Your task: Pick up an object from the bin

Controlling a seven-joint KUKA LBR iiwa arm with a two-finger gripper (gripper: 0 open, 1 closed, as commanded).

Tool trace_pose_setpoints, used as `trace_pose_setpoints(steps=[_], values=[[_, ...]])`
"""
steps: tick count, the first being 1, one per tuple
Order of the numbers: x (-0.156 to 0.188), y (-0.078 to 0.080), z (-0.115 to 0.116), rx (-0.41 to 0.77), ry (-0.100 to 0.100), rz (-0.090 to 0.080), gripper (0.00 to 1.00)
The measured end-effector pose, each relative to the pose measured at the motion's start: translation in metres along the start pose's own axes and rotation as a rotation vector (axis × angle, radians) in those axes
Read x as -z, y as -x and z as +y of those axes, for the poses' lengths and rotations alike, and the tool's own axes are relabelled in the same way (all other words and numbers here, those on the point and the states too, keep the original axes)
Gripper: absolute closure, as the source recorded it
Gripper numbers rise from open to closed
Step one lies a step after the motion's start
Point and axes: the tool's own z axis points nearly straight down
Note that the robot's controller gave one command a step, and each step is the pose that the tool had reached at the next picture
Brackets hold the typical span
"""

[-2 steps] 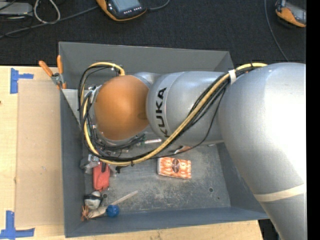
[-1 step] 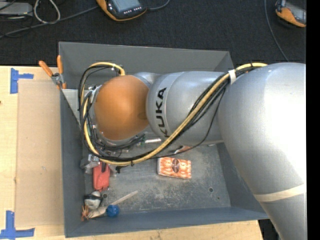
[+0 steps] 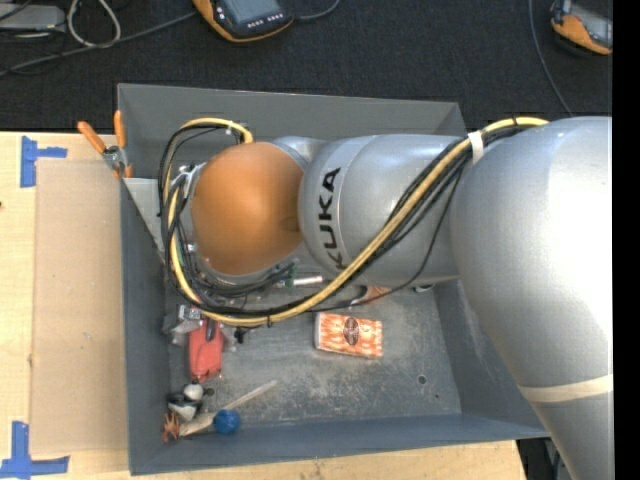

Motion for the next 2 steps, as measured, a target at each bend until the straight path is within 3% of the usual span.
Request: trace_pose_setpoints(steps=[2], values=[[0.090, 0.002, 0.000, -0.002, -0.004, -0.003, 1.00]])
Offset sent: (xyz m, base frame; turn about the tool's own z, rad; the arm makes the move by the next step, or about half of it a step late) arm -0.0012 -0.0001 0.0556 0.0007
